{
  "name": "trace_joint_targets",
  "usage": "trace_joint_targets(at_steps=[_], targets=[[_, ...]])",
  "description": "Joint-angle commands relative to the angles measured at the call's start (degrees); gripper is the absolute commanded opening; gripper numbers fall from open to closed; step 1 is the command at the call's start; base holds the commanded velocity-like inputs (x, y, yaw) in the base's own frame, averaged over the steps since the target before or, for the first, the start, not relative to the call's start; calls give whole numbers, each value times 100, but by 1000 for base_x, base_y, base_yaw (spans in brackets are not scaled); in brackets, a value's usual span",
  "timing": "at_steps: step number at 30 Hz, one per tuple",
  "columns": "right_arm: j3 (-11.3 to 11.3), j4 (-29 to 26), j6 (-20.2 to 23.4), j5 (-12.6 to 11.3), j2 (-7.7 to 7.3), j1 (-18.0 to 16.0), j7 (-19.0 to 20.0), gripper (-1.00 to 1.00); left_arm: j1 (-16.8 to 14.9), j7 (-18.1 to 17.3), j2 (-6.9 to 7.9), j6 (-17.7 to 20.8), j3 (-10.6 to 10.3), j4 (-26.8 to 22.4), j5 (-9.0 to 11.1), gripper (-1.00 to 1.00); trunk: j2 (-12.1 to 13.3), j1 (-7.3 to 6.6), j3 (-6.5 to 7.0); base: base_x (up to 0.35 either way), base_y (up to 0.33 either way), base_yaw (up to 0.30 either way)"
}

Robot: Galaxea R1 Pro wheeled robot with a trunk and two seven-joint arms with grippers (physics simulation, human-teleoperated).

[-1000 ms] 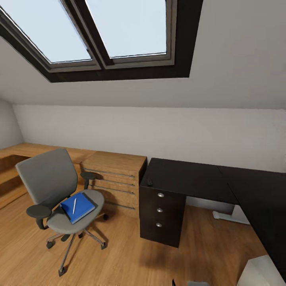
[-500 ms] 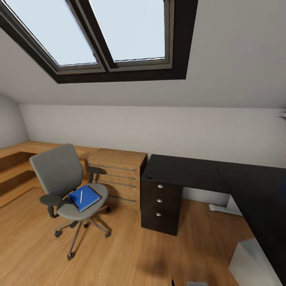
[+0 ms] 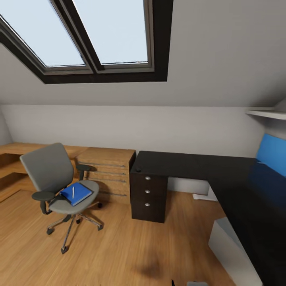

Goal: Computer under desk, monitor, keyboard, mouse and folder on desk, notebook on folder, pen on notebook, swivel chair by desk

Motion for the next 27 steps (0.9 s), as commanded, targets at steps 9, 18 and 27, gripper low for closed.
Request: trace_joint_targets(at_steps=[9, 18, 27], targets=[[40, 2, -10, -28, 0, -6, -32, 100, -3, 43, 6, -28, -39, 4, 64, 100, -5, -3, -7, -336, 0, -257], [46, 9, -9, -20, 0, -6, -32, 100, -3, 50, 3, -33, -39, 8, 65, 100, -5, -3, -7, -336, 0, -257], [49, 10, -9, -19, 2, -6, -32, 100, -4, 56, 1, -42, -39, 2, 65, 100, -5, -3, -7, -330, -37, -252]])
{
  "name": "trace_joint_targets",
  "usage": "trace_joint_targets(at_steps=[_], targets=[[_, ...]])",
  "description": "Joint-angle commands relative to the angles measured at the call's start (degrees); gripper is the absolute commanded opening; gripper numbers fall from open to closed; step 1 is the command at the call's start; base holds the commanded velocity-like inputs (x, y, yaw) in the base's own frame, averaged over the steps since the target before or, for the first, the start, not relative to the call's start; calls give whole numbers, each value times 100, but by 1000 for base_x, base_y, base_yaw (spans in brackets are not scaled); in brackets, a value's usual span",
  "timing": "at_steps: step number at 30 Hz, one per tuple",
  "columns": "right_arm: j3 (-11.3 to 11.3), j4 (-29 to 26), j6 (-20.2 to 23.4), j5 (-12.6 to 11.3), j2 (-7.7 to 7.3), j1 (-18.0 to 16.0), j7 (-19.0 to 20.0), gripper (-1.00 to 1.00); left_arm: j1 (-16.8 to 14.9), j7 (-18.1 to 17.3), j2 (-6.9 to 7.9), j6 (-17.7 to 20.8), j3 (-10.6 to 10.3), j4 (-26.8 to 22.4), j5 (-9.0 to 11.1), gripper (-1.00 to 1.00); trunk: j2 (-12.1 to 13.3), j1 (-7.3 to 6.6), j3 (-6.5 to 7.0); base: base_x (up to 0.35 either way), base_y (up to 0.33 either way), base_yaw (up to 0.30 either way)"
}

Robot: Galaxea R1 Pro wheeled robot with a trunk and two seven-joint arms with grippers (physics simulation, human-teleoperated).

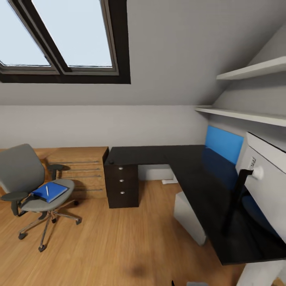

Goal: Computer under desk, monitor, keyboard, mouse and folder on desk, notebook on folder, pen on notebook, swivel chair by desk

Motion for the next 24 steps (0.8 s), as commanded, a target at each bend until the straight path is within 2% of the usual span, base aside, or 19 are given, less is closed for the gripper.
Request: trace_joint_targets(at_steps=[1, 12, 24], targets=[[41, 6, -15, -29, 2, -5, -32, 100, -3, 44, 6, -27, -38, -1, 60, 100, -5, -3, -7, -286, -196, -146], [41, 6, -15, -29, 6, -5, -32, 100, -1, 56, 11, -27, -38, 3, 52, 100, -5, -3, -7, -126, -305, -16], [41, 6, -15, -29, 6, -5, -32, 100, -2, 56, 14, -27, -38, 5, 60, 100, -5, -3, -76, -12, -307, 0]])
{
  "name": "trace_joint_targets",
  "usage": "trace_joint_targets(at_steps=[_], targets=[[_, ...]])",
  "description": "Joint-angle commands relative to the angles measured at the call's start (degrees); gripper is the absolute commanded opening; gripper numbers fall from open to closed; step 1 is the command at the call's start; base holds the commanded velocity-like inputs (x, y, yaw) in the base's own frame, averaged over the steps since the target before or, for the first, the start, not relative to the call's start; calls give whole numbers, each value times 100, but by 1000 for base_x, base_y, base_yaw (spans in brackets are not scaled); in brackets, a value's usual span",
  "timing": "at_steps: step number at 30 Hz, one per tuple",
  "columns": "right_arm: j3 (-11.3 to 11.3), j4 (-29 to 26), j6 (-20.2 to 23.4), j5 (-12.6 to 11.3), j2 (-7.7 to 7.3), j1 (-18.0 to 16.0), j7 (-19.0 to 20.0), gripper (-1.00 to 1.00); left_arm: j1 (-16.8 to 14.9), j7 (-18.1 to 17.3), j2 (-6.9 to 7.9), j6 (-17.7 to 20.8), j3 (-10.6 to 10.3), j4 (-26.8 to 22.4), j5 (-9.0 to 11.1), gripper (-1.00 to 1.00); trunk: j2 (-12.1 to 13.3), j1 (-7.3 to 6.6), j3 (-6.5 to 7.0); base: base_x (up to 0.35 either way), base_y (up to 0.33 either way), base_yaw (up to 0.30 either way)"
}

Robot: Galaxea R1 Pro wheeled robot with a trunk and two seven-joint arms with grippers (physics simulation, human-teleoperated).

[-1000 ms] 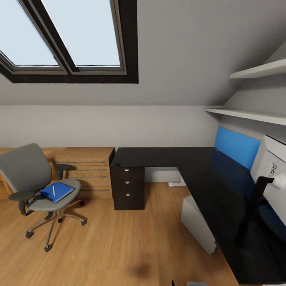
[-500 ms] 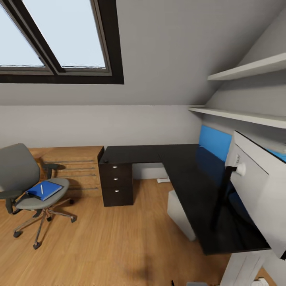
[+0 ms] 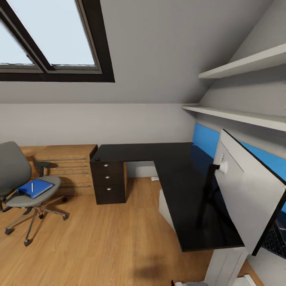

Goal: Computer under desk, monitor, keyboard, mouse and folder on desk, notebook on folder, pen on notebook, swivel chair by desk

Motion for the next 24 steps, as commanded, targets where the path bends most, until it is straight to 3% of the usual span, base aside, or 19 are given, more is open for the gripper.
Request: trace_joint_targets(at_steps=[1, 13, 24], targets=[[41, 4, -14, -28, -1, -4, -32, 100, -6, 43, 5, -27, -38, 1, 60, 100, -5, 0, -16, 0, -233, 0], [41, 4, -14, -28, -1, -4, -32, 100, -6, 43, 8, -29, -31, 2, 60, 100, -5, 0, -121, -12, -65, 0], [41, 4, -14, -28, -1, -4, -32, 100, -3, 43, 5, -10, -38, 2, 60, 100, -5, 0, -218, -196, -221, 0]])
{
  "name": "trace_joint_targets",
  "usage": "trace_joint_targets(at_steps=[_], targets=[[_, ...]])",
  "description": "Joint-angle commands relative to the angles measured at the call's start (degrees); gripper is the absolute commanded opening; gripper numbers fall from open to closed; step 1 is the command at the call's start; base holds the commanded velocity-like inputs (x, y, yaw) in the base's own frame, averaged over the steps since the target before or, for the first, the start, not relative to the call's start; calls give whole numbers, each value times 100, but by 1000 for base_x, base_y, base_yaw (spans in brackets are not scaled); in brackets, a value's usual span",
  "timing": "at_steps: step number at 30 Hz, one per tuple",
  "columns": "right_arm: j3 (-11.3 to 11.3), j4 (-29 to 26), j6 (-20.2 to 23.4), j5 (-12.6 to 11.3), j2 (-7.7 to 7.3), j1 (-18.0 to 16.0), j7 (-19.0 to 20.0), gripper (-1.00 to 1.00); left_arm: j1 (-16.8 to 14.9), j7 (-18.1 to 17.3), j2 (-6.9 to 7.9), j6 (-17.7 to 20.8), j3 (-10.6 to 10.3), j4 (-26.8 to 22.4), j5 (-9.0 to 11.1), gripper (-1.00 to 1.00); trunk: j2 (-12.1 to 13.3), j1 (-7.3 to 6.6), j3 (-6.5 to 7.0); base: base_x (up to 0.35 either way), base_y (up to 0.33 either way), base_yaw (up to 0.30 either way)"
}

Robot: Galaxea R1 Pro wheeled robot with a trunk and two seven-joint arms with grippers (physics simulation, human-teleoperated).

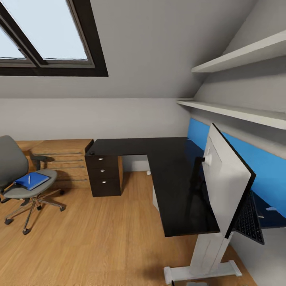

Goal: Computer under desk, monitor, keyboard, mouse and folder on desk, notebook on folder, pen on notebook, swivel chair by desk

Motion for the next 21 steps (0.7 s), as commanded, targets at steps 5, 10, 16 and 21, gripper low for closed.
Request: trace_joint_targets(at_steps=[5, 10, 16, 21], targets=[[41, 4, -14, -28, 0, -4, -32, 100, -7, 43, 5, -27, -38, 11, 60, 100, -5, -2, -42, -213, -268, 0], [41, 4, -14, -28, 0, -4, -32, 100, -8, 43, 5, -27, -38, 112, 54, 100, -5, -2, -49, -118, -311, 0], [41, 5, -14, -28, 0, -4, -32, 100, -7, 43, 5, -33, -38, 134, 52, 100, -5, -2, -49, -6, -344, 4], [41, 7, -16, -28, 0, -4, -32, 100, -5, 41, 17, -36, -38, 141, 57, 100, -5, -2, -49, 0, -305, 112]])
